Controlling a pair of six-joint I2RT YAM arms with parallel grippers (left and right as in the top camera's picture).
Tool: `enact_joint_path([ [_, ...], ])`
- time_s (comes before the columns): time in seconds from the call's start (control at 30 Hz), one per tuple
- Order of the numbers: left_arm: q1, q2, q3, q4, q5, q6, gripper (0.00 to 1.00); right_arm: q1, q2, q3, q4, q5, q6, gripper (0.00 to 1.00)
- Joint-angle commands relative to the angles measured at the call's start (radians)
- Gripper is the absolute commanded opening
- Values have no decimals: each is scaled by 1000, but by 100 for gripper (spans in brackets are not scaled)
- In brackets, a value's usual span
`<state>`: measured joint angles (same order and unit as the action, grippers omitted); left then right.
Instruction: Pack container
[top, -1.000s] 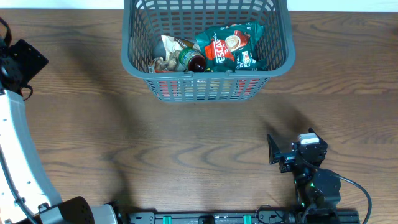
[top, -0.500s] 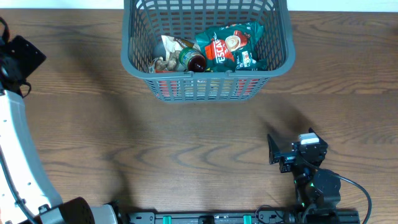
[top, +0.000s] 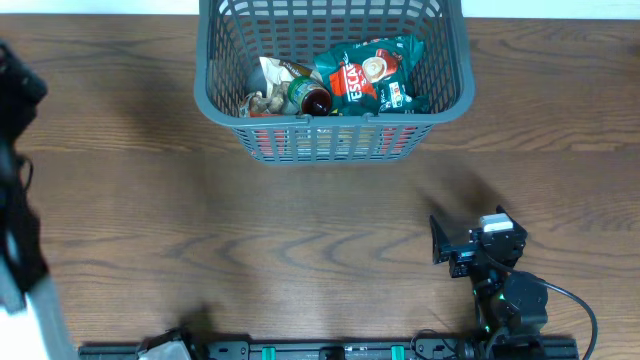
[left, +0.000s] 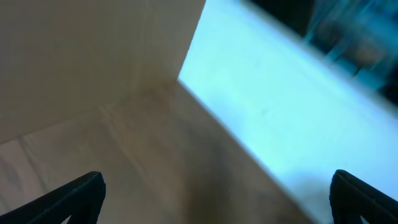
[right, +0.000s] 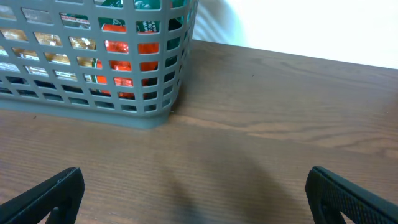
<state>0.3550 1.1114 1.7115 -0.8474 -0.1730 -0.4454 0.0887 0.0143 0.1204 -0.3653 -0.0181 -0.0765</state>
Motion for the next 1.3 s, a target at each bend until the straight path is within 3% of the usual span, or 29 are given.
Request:
enact_joint_path([
  [0.0,-5,-103,-76,-2,-19,-113,99,-18,-9,-11,3,11,16,99],
  [0.23,-5,-341,-346,68,-18,-117,99,-18,-9,-11,3,10,16,99],
  [0.6,-80,-652,-863,327,-19,-118,99,-18,-9,-11,3,10,16,99],
  [0.8,-162,-769,-1034,335,-19,-116,99,-18,-9,-11,3,10,16,99],
  [0.97,-212,-846,-1142,338,-18,-61,99,-18,-9,-11,3,10,16,99],
  [1.27,-266,-973,-1277,343,51,148,99,-18,-9,-11,3,10,16,99],
])
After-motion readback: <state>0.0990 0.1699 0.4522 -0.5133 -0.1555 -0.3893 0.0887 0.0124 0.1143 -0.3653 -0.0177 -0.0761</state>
